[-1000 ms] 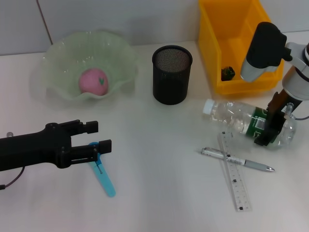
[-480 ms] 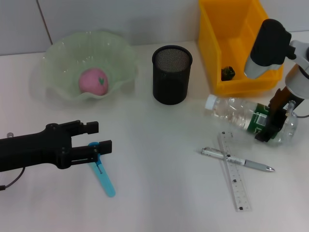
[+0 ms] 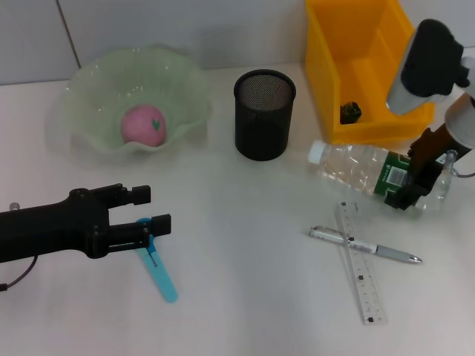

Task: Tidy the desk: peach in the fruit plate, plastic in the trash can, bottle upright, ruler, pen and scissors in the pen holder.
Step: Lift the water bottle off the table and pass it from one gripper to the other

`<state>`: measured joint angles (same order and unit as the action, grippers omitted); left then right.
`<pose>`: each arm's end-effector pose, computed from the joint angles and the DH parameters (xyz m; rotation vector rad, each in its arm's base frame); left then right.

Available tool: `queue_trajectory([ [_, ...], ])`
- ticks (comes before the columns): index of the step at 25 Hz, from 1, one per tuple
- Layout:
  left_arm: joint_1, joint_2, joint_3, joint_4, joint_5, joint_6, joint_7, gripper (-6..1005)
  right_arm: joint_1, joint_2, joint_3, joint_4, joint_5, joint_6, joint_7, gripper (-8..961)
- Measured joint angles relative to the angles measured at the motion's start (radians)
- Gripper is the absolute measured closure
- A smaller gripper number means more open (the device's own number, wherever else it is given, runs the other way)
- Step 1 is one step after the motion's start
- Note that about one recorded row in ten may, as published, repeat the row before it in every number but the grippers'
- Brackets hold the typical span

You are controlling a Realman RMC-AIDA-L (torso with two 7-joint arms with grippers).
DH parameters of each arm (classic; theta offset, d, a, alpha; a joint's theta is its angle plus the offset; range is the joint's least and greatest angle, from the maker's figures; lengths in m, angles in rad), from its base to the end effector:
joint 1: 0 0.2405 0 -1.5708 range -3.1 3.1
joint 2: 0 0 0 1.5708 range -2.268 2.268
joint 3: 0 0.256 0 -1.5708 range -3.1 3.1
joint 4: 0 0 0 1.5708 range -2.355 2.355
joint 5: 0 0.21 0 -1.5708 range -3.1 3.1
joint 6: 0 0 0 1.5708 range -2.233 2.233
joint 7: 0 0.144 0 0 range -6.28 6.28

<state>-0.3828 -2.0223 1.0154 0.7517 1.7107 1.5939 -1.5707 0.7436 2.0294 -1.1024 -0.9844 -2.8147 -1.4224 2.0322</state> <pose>-0.2609 0.3019 0.0080 -2.7795 -0.8003 -0.8063 0.2464 0.3977 0.0320 -2.6137 0.5685 -0.7421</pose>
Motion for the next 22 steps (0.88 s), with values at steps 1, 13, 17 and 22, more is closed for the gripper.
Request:
queue_trajectory([
  [1, 0.000, 0.000, 0.000, 0.000, 0.000, 0.000, 0.000, 215, -0.009, 0.000, 0.003, -0.015, 0.013, -0.006, -0.001, 177],
  [13, -0.007, 0.002, -0.001, 0.002, 0.000, 0.002, 0.000, 215, -0.161, 0.020, 0.026, -0.219, 0.121, -0.055, -0.041, 175],
  [17, -0.011, 0.002, -0.002, 0.002, 0.001, 0.001, 0.000, 215, -0.184, 0.022, 0.069, -0.260, 0.157, -0.086, -0.076, 175],
  [22, -0.013, 0.002, -0.002, 0.002, 0.002, 0.002, 0.000, 215, -0.194, 0.025, 0.127, -0.272, 0.177, -0.110, -0.117, 174],
])
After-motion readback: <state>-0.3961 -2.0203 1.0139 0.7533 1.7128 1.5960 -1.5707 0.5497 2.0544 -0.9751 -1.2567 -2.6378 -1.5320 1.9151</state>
